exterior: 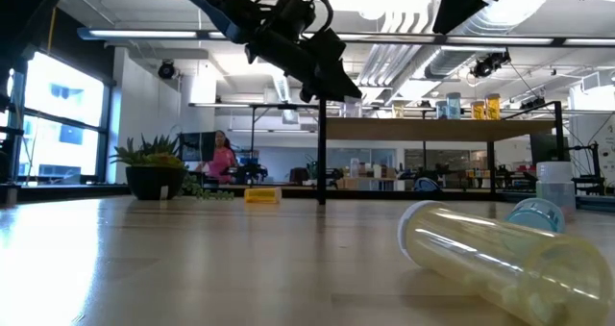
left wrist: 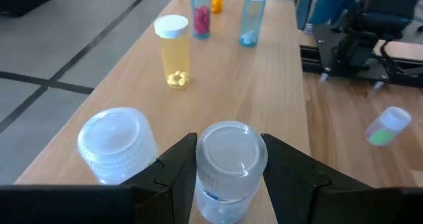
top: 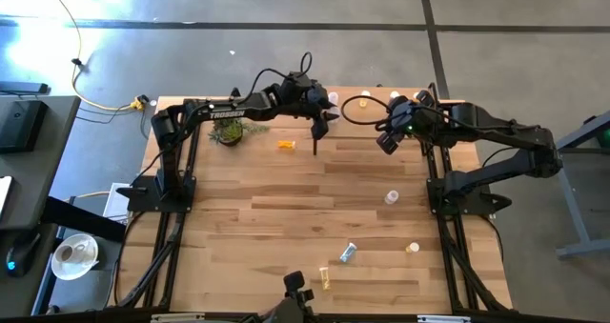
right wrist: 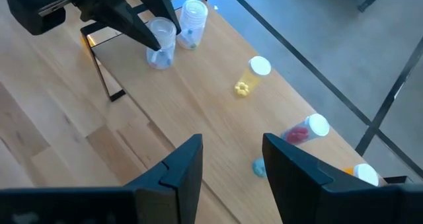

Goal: Pick and place medicine bottles onto shelf by color
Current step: Put the bottom transparent pill bottle aligned with the other transparent pill bottle on the shelf

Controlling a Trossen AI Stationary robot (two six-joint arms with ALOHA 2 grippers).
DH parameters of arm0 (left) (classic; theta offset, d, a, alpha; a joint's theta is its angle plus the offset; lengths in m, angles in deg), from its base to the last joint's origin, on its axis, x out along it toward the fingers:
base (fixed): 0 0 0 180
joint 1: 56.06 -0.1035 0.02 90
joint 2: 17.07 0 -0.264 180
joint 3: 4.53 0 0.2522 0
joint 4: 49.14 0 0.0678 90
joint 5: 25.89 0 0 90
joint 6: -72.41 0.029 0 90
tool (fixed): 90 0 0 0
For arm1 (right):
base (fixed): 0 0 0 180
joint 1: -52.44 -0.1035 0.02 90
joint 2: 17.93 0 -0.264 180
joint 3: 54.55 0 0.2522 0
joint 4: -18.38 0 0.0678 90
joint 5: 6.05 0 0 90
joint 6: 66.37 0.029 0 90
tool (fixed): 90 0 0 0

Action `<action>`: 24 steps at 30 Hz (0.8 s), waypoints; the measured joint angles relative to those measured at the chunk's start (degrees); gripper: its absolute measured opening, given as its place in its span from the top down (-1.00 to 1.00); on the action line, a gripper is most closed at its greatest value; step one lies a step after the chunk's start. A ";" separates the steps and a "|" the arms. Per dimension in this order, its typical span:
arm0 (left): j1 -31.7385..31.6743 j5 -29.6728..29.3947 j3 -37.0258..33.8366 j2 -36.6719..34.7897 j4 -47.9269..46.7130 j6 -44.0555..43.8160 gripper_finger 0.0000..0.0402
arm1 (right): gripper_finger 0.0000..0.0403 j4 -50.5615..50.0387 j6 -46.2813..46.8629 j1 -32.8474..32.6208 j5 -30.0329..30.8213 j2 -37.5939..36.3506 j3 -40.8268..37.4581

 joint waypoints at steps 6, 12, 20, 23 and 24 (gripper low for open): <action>0.00 -1.60 0.00 -0.02 -0.09 -0.85 0.24 | 0.26 -0.70 0.01 0.00 0.00 0.00 0.00; -0.02 -1.95 -0.13 0.07 -0.77 -0.93 0.17 | 0.26 -0.84 0.30 0.00 0.02 0.00 0.00; -0.04 -1.95 -0.26 0.35 -0.79 -0.94 0.06 | 0.26 -0.86 0.44 0.00 0.02 0.00 0.00; -0.03 -1.89 -0.26 0.33 -0.65 -0.97 0.03 | 0.26 -1.05 0.43 0.00 0.02 0.00 0.00; -0.03 -1.85 -0.26 0.31 -0.53 -0.96 0.03 | 0.26 -1.09 0.43 0.00 0.02 0.00 0.00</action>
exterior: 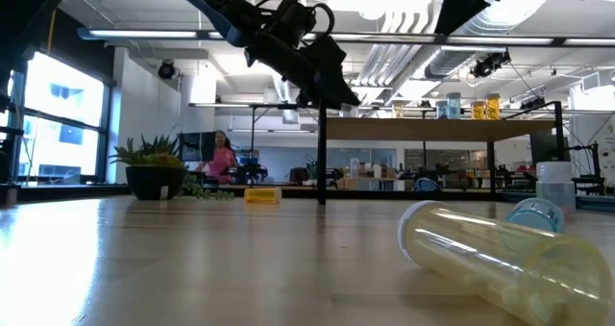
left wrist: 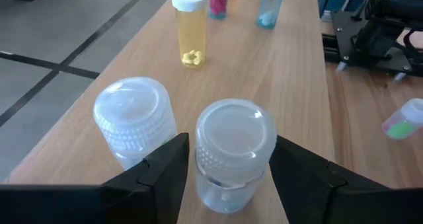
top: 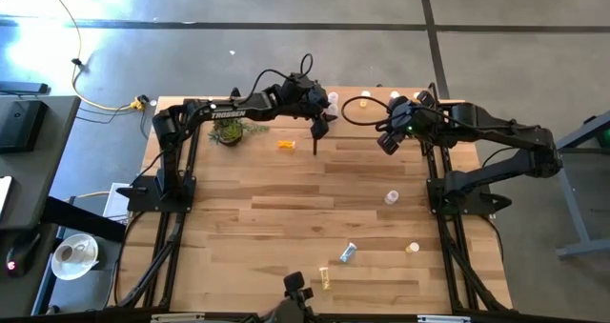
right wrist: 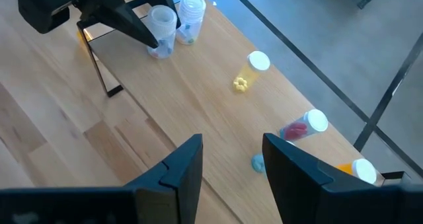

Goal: Pick and place medicine bottles onto shelf by color
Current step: Put the bottom transparent pill bottle aligned with the other transparent pill bottle on the shelf, then put the right yellow pill bottle aligned with the other yellow pill bottle on the shelf

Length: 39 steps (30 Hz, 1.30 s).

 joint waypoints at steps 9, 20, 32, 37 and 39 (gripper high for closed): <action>0.10 0.10 0.11 -0.13 0.68 -0.10 0.02 | 0.26 -0.15 -0.01 0.00 0.02 0.00 0.00; 0.11 0.27 0.17 -2.77 0.05 0.01 0.02 | 0.26 -0.13 -0.01 0.00 0.02 0.00 0.01; 0.42 -0.76 0.17 -11.54 -6.39 7.83 0.02 | 0.26 -0.10 0.20 0.00 -0.16 0.00 0.02; 0.41 -2.57 0.17 -16.36 -11.88 9.28 0.02 | 0.26 -0.13 3.67 -0.02 -2.76 0.00 0.02; 0.42 -2.67 0.17 -18.19 -14.55 10.20 0.02 | 0.26 -0.44 4.83 -0.02 -4.03 0.00 0.02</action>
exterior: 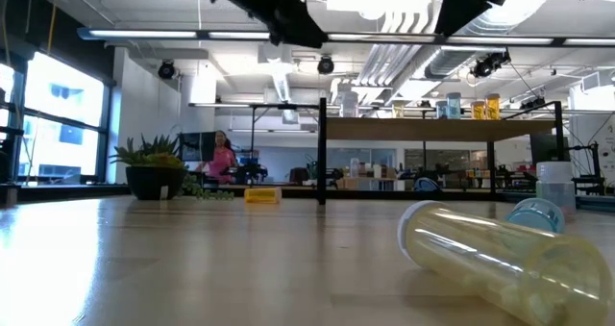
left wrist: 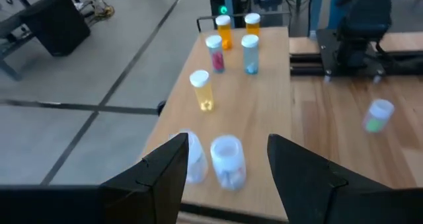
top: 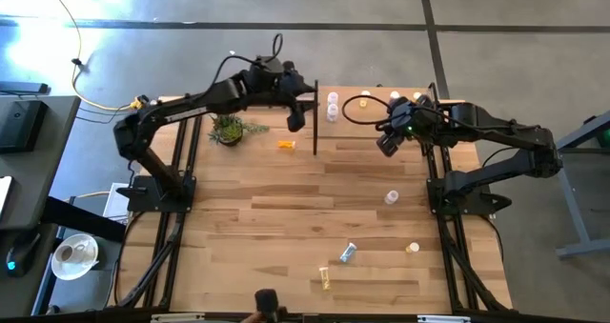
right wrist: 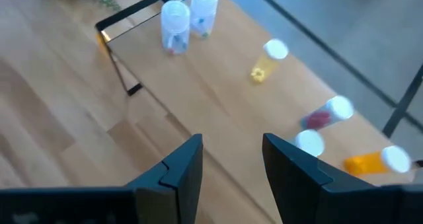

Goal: Pick and place medicine bottles onto shelf by color
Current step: Put the right yellow pill bottle aligned with the other yellow pill bottle on the shelf

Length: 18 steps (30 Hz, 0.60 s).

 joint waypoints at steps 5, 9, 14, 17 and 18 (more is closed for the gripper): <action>0.39 0.03 -3.31 -3.49 -2.10 -1.16 0.02 | 0.26 -1.64 0.63 -0.05 -3.33 0.00 -0.36; 0.59 0.06 -9.18 -5.51 1.08 -3.68 0.02 | 0.26 -3.75 2.23 -0.04 -3.86 0.00 -1.50; 2.27 0.40 -16.89 -6.59 7.71 -7.96 0.02 | 0.26 -6.52 3.19 -0.04 -7.09 -0.03 -4.21; 4.07 0.46 -20.28 -6.81 10.93 -10.15 0.02 | 0.26 -6.90 4.65 -0.07 -10.28 -0.07 -6.36; 4.69 0.48 -21.16 -6.81 11.94 -10.79 0.02 | 0.26 -7.24 5.31 -0.10 -11.53 -0.07 -6.87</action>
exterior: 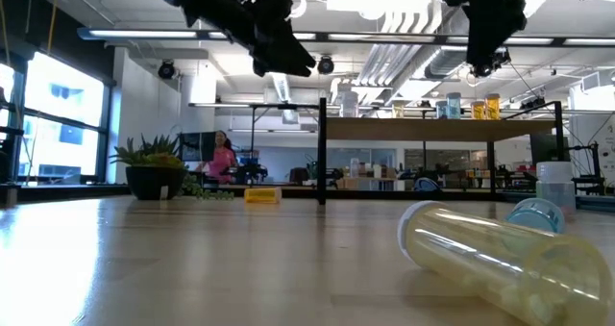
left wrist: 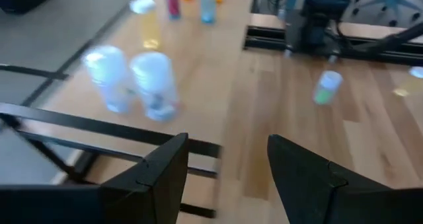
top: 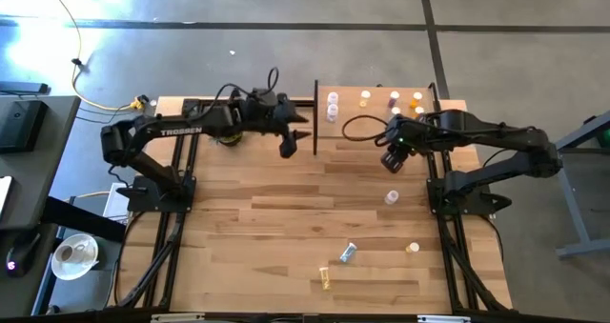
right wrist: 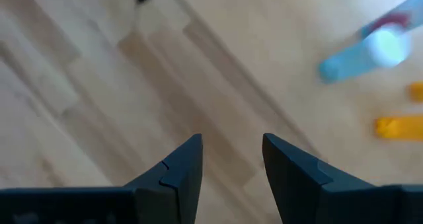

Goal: Pick and place medicine bottles onto shelf by color
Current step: Put the right yellow pill bottle aligned with the other yellow pill bottle on the shelf

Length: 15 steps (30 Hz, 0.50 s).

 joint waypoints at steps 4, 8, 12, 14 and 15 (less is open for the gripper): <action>2.64 -0.14 -2.62 0.00 2.50 -0.91 0.02 | 0.26 -0.97 2.62 -1.71 -3.23 -0.10 -1.58; 5.43 -0.50 -4.81 0.00 4.52 -2.59 0.02 | 0.26 -1.48 6.80 -5.66 -3.63 -1.15 -3.13; 7.87 -0.50 -7.07 0.02 7.73 -4.64 0.02 | 0.26 -1.82 13.15 -10.84 -3.23 -3.50 -5.65; 8.98 -0.52 -7.91 0.01 9.26 -5.63 0.02 | 0.26 -1.87 17.21 -13.49 -3.20 -5.01 -7.52; 9.62 -0.55 -8.39 0.02 9.94 -6.03 0.02 | 0.26 -1.86 19.51 -14.80 -3.14 -5.82 -8.50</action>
